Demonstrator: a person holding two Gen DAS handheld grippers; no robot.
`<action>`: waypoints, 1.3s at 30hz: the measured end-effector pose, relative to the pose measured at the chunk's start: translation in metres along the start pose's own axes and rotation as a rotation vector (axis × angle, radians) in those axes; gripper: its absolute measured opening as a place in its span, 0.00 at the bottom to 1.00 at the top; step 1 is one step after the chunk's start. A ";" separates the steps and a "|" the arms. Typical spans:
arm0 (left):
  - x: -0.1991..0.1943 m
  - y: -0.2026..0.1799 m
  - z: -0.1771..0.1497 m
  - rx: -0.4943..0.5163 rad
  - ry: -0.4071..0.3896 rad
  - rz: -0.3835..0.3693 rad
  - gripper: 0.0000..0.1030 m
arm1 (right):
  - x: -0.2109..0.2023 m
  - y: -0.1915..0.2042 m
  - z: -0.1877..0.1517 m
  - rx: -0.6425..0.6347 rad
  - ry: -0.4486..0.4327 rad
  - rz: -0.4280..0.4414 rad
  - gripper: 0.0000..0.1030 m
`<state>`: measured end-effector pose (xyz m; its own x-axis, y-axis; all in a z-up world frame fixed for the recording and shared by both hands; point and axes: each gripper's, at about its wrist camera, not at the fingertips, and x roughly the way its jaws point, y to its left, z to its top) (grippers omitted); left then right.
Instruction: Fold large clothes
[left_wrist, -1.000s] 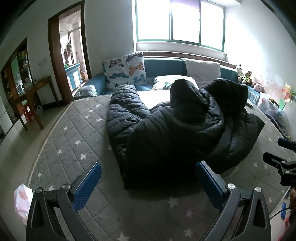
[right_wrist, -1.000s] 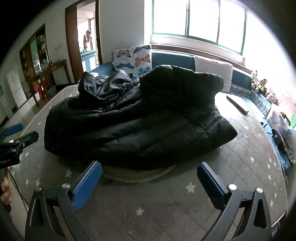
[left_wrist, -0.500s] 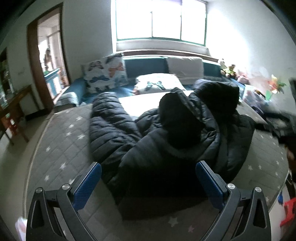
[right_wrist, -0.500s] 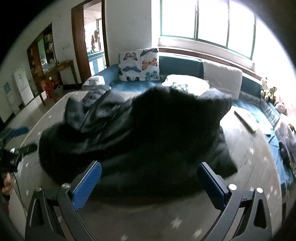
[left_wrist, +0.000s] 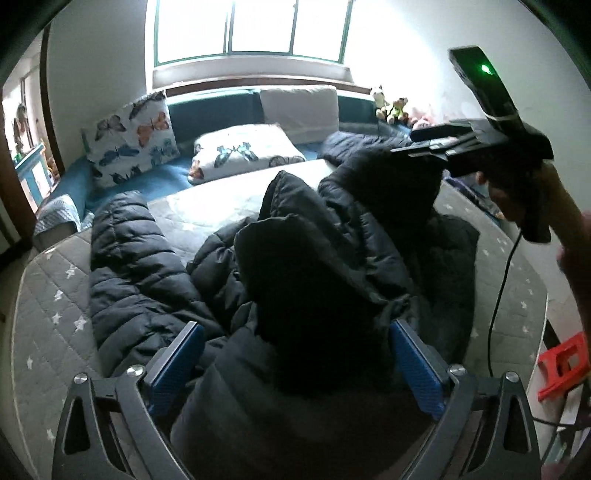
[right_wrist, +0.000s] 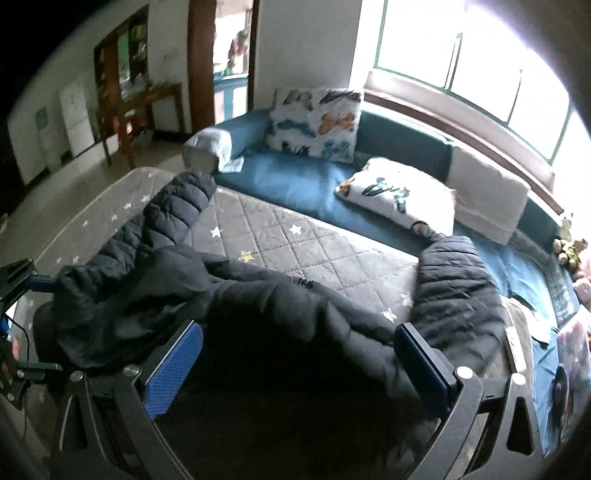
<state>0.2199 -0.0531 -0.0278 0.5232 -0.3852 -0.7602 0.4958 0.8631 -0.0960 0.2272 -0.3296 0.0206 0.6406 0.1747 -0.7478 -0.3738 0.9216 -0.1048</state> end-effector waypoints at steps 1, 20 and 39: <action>0.006 0.002 0.001 -0.002 0.012 -0.009 0.99 | 0.010 -0.005 0.003 -0.005 0.026 0.011 1.00; -0.040 -0.016 -0.029 -0.011 -0.066 -0.166 0.51 | -0.068 0.007 -0.041 0.019 0.031 -0.047 0.43; -0.134 -0.148 -0.184 0.251 -0.011 -0.324 0.50 | -0.175 0.060 -0.206 0.106 0.031 -0.122 0.48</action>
<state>-0.0507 -0.0695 -0.0300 0.3188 -0.6284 -0.7095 0.7893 0.5905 -0.1683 -0.0461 -0.3760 0.0101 0.6551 0.0502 -0.7539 -0.2207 0.9670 -0.1274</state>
